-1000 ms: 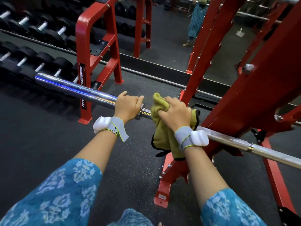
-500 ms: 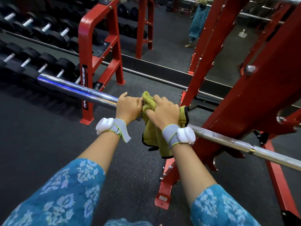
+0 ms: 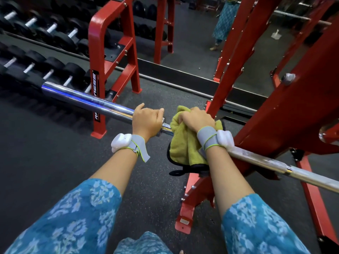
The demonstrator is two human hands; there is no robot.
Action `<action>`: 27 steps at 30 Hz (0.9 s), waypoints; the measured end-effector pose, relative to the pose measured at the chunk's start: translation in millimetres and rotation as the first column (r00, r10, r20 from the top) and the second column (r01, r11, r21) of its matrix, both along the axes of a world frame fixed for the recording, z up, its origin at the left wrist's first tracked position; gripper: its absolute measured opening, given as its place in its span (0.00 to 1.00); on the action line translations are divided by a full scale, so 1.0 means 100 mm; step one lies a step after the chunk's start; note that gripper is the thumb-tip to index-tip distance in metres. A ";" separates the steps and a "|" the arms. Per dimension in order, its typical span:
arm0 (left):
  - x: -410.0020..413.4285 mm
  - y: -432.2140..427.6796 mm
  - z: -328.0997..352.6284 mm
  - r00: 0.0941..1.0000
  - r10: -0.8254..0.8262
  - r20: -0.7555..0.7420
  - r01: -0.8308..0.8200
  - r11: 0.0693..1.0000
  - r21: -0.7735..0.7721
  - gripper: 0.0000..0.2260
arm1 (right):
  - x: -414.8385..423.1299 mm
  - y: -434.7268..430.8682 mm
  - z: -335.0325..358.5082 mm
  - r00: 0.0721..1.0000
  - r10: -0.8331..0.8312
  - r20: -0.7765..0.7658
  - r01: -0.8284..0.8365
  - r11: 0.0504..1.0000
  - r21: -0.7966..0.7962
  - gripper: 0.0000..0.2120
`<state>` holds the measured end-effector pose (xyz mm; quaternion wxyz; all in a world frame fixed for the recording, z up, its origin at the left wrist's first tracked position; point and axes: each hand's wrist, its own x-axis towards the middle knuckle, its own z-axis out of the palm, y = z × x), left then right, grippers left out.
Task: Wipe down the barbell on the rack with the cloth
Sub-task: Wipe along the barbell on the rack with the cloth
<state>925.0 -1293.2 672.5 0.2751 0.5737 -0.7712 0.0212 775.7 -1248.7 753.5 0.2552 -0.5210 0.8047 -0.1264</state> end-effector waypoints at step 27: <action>0.02 0.00 0.02 1.000 -0.006 0.013 0.006 1.000 -0.011 0.32 | -0.56 0.26 -0.09 0.979 -0.157 0.126 0.161 0.987 -0.020 0.18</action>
